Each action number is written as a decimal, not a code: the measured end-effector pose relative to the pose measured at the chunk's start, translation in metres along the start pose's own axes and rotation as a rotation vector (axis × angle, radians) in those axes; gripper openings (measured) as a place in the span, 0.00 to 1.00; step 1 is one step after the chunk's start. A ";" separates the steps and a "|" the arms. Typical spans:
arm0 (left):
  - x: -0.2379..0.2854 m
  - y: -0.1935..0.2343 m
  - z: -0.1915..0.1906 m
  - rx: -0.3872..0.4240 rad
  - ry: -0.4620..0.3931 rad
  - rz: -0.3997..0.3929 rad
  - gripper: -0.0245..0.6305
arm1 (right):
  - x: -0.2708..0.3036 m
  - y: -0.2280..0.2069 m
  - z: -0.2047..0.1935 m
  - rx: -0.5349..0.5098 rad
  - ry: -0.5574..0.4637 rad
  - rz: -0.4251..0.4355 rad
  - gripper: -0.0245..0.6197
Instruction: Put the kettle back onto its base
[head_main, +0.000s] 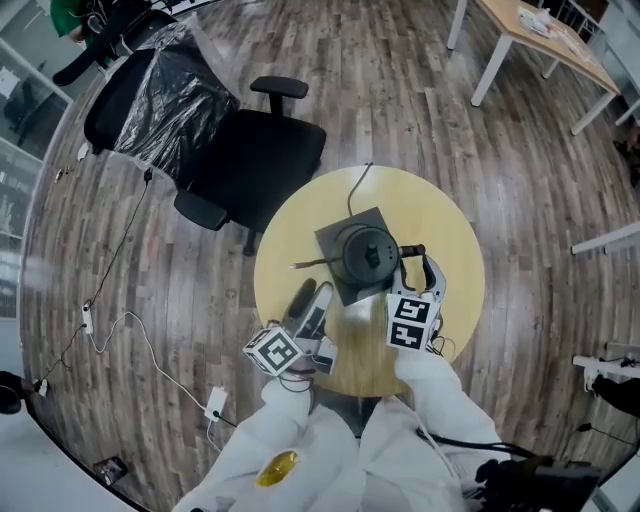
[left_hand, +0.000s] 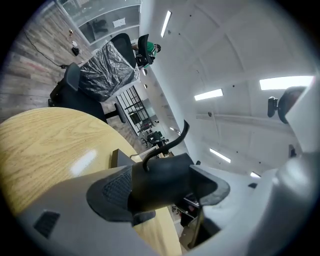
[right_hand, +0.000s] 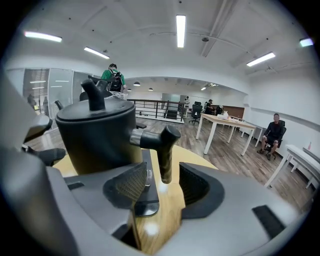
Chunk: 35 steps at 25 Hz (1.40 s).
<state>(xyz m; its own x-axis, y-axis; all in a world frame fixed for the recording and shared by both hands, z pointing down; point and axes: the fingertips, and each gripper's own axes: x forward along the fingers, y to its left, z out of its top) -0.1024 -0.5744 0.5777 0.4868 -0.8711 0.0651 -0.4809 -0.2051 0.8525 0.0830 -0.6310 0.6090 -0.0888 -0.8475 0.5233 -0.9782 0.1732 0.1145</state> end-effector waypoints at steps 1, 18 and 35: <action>-0.001 -0.004 -0.003 0.001 0.003 0.000 0.56 | -0.004 -0.001 -0.001 0.009 0.000 -0.001 0.34; -0.090 -0.144 -0.081 0.517 0.077 0.011 0.04 | -0.204 0.037 -0.035 0.111 -0.078 0.309 0.23; -0.140 -0.153 -0.123 0.524 0.101 0.067 0.04 | -0.264 0.058 -0.044 0.066 -0.148 0.384 0.06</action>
<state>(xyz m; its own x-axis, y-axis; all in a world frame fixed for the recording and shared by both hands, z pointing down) -0.0072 -0.3656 0.5021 0.4980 -0.8478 0.1824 -0.8004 -0.3684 0.4729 0.0576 -0.3751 0.5153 -0.4706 -0.7915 0.3899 -0.8784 0.4622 -0.1220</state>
